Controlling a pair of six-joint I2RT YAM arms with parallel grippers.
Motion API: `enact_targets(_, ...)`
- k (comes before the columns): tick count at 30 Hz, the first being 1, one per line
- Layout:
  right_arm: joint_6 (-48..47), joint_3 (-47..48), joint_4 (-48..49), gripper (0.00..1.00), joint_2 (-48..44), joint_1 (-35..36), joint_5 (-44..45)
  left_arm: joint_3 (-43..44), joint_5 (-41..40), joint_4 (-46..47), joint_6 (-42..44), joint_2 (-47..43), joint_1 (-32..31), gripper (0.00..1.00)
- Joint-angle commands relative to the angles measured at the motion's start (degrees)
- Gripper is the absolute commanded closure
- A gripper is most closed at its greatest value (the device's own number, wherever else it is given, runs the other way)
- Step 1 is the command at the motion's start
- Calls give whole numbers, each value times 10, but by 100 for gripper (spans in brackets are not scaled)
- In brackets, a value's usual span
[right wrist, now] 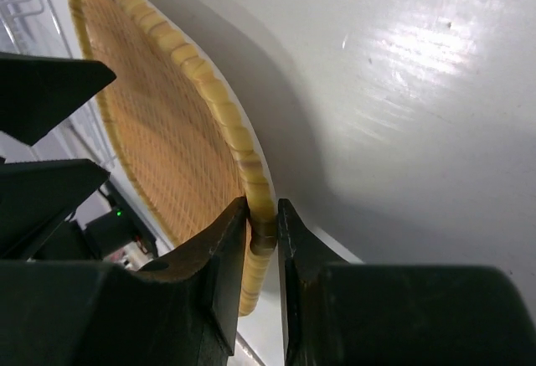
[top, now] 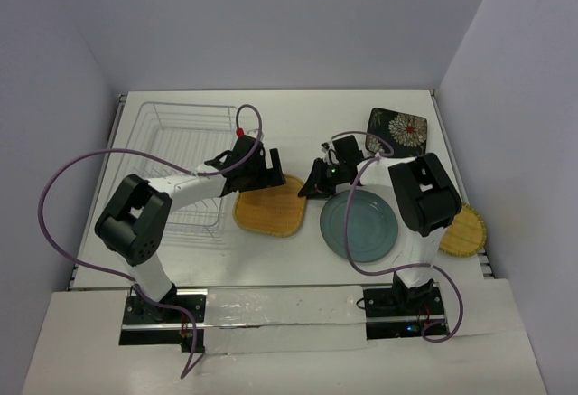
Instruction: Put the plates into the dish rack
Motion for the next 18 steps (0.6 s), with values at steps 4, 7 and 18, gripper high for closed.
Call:
enact_targets(4,1,-48,107,100,-52,-17,-42,38,20,22,31,-54,-7,1)
enact_targets(7,-5,-67,126,100,-113,-22,-21,47,45,41,55,-108,-8,1)
enact_targets(18,32,-124,203,100,-278,-62,-40,76,45,36,110,-168,-8,1)
